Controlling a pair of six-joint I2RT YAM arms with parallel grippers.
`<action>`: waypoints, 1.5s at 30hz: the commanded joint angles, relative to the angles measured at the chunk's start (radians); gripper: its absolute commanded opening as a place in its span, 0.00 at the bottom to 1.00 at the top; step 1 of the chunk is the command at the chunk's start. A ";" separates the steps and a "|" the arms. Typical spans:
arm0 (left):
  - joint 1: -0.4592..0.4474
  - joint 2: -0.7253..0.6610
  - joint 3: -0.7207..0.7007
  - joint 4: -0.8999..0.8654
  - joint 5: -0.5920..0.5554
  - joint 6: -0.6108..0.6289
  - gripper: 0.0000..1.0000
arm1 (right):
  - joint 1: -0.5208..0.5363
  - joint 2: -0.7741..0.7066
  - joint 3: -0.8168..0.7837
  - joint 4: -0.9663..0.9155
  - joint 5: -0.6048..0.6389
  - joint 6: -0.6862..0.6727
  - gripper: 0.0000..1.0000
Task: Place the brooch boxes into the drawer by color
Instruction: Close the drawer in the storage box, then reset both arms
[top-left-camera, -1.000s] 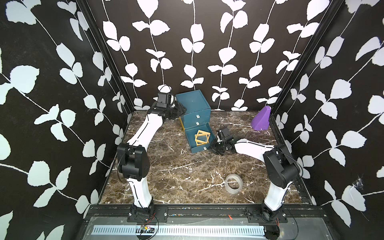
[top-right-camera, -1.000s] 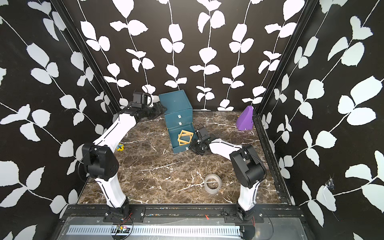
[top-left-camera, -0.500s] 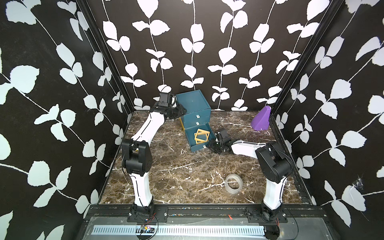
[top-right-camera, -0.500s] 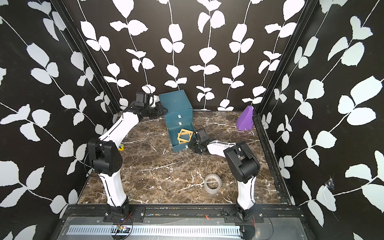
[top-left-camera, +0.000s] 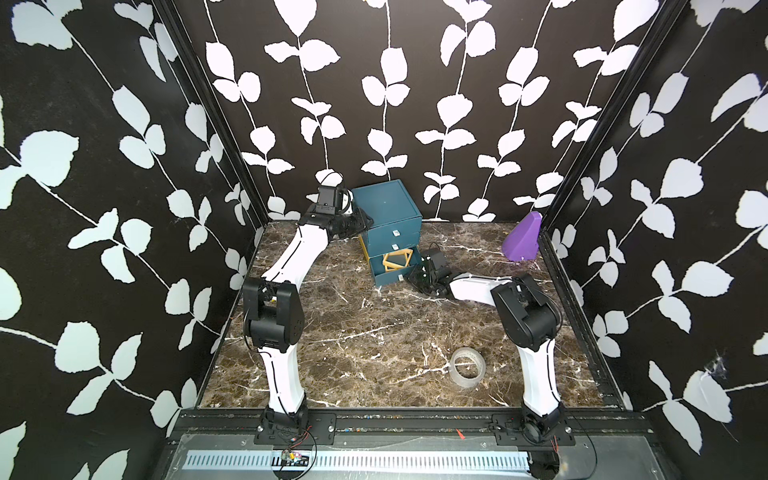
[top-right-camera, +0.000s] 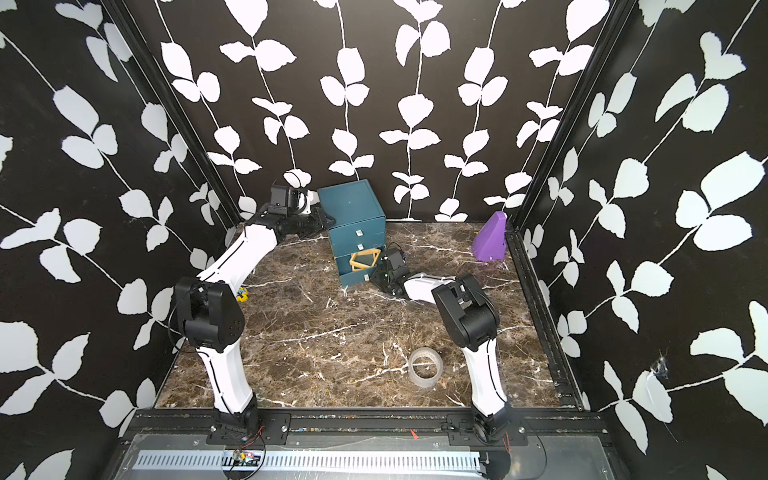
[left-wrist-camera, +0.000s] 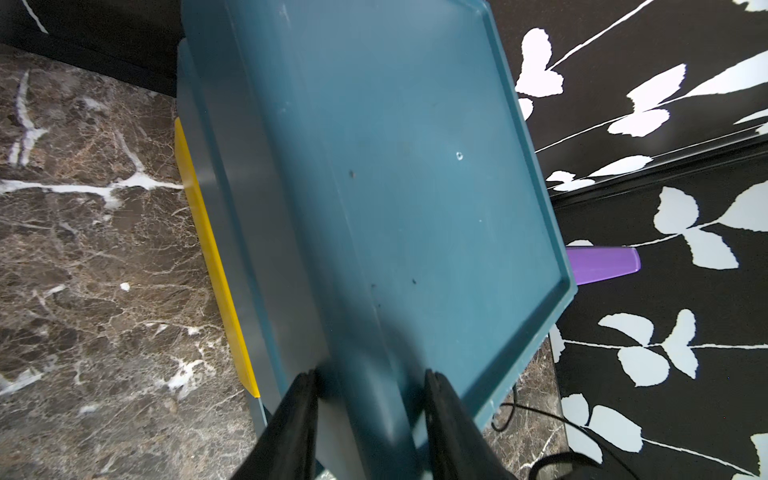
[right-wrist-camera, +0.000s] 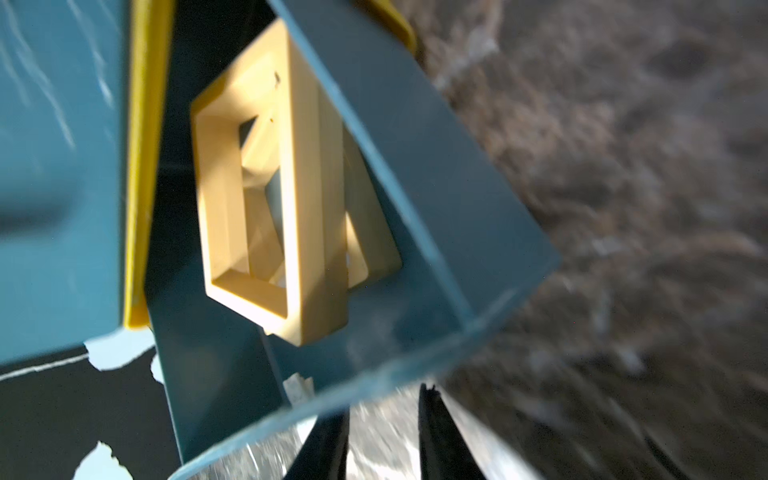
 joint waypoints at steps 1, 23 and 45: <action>-0.010 -0.003 -0.036 -0.056 -0.005 0.015 0.38 | -0.004 0.035 0.063 0.074 0.049 0.055 0.32; -0.018 -0.026 -0.049 -0.065 0.014 0.020 0.37 | 0.021 0.209 0.258 0.164 0.151 0.327 0.36; -0.006 -0.468 -0.355 -0.023 -0.242 0.047 0.99 | -0.113 -0.569 -0.123 -0.397 0.337 -0.217 1.00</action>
